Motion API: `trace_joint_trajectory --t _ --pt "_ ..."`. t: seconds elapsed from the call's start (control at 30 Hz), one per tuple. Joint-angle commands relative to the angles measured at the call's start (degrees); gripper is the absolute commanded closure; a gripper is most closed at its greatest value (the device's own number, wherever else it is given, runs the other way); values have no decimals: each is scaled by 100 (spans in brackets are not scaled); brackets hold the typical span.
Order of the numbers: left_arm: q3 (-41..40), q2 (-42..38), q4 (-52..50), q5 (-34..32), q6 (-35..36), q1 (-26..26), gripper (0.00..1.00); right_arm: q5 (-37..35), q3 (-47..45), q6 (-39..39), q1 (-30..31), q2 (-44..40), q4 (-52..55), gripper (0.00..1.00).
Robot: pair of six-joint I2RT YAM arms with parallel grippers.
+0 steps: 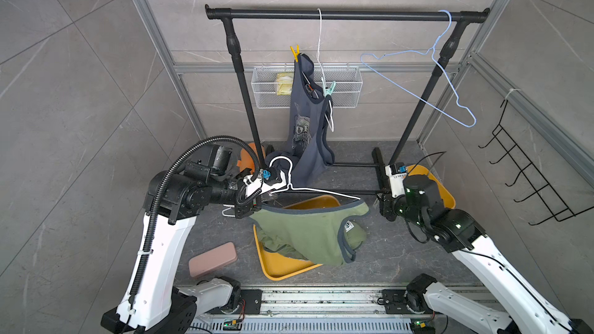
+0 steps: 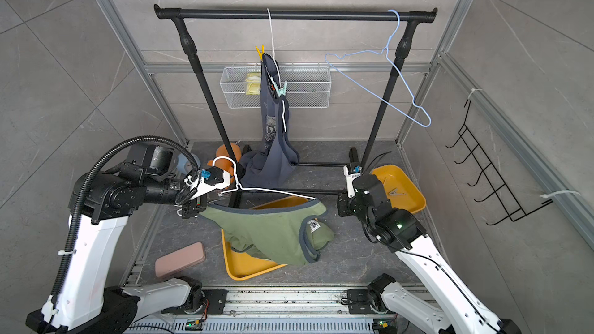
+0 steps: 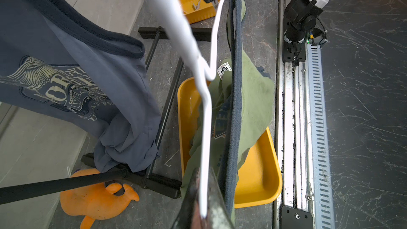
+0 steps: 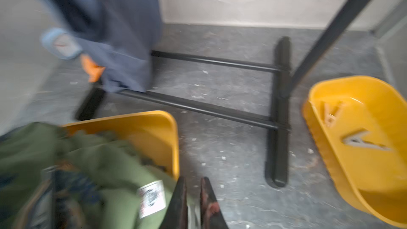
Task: Remove the clothespins securing tank tops to the hanger
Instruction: Place the clothespin in the storage box.
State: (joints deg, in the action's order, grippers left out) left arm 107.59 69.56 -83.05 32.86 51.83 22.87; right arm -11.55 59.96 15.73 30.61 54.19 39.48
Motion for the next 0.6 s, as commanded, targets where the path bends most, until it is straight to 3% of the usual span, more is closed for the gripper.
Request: trace_joint_trajectory --t 0.0,0.07,0.2,0.57 --pt "-5 -73 253 359 -103 15 100 -1365 -207 291 -44 366 -601 100" --pt "-47 -97 262 375 -94 15 100 -1873 -282 352 -101 710 -805 100" --pt "-72 -115 280 378 -85 15 100 -2114 -347 449 -438 1271 -1151 100" --pt "-81 -154 219 396 13 8 100 -1451 -244 528 -2034 2282 -1723 100"
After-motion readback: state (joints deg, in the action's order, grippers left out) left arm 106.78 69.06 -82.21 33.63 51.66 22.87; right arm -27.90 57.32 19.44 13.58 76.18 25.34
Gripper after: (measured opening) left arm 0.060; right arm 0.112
